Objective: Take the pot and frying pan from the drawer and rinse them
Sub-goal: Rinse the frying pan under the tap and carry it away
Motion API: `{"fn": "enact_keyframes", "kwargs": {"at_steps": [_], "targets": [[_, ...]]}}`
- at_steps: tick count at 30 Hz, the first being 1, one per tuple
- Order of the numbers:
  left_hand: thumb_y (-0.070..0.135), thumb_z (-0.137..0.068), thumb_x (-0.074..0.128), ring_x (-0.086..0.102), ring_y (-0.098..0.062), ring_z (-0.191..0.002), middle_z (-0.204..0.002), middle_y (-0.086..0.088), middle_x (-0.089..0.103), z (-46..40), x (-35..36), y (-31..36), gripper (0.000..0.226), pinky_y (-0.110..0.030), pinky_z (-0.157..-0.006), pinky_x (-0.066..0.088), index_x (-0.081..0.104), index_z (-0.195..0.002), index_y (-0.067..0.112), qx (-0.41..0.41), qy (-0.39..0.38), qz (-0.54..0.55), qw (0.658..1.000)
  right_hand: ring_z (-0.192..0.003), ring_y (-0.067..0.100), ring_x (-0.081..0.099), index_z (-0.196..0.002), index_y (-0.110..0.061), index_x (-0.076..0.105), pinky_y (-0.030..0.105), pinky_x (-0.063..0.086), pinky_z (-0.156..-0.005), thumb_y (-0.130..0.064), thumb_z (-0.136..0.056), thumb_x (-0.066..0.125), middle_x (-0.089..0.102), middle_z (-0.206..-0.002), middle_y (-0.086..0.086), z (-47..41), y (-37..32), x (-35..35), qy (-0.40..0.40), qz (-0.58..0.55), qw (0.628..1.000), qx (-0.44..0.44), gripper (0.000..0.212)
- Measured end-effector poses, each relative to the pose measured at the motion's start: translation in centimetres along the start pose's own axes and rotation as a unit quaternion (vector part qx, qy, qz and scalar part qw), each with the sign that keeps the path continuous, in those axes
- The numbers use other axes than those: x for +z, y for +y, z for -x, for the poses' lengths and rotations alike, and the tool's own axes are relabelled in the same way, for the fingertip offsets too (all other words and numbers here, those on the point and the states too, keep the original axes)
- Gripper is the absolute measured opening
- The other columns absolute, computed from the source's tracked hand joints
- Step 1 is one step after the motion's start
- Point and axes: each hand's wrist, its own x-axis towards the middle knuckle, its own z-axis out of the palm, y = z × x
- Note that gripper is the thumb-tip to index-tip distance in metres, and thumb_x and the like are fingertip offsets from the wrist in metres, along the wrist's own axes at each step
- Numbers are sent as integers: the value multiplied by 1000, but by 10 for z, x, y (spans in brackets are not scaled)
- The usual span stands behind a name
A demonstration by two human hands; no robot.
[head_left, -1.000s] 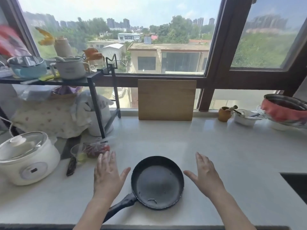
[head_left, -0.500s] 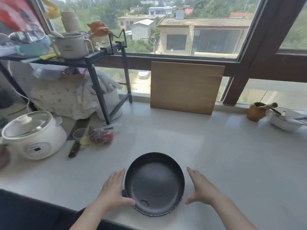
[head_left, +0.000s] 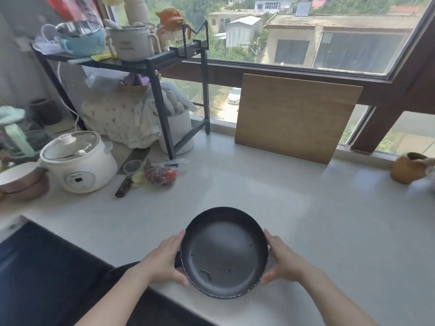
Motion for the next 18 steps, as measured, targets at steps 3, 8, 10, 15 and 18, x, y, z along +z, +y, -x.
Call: {"fn": "enact_keyframes", "kwargs": {"at_steps": [3, 8, 10, 15, 18], "targets": [[46, -55, 88, 38, 4, -124, -135, 28, 30, -3, -3, 3, 124, -21, -102, 38, -7, -133, 63, 18, -3, 50, 999, -115, -3, 40, -127, -60, 21, 20, 41, -95, -31, -50, 90, 41, -118, -17, 0, -3, -2, -6, -27, 999, -24, 107], [34, -47, 94, 47, 1, -122, -134, 32, 40, -16, -3, -4, 128, -27, -93, 50, 13, -144, 56, 68, -5, 132, 989, -90, -14, 50, -128, -59, 22, 13, 46, -76, -10, -58, 87, 39, -121, -22, 2, -9, 0, -7, -81, 995, -52, 107], [25, -48, 93, 53, -2, -111, -131, 26, 42, -22, -6, -5, 127, -25, -84, 53, 15, -144, 57, 78, -13, 144, 986, -86, -15, 52, -136, -54, 22, 20, 51, -74, -4, -59, 85, 40, -123, -18, 4, -8, 3, 2, -105, 993, -55, 111], [26, -46, 95, 56, -1, -103, -136, 31, 40, -51, -28, 3, 129, -24, -80, 52, 18, -145, 56, 118, -51, 146, 981, -83, -15, 53, -134, -53, 20, 29, 56, -76, 2, -60, 81, 39, -121, -9, 20, -13, -2, 62, -159, 985, -32, 111], [22, -47, 95, 56, -4, -100, -136, 30, 40, -79, -47, 22, 128, -22, -80, 49, 19, -144, 55, 151, -84, 116, 978, -85, -2, 55, -134, -54, 25, 33, 56, -82, 0, -59, 81, 40, -121, -6, 35, -15, -15, 118, -168, 979, -7, 108]]}}
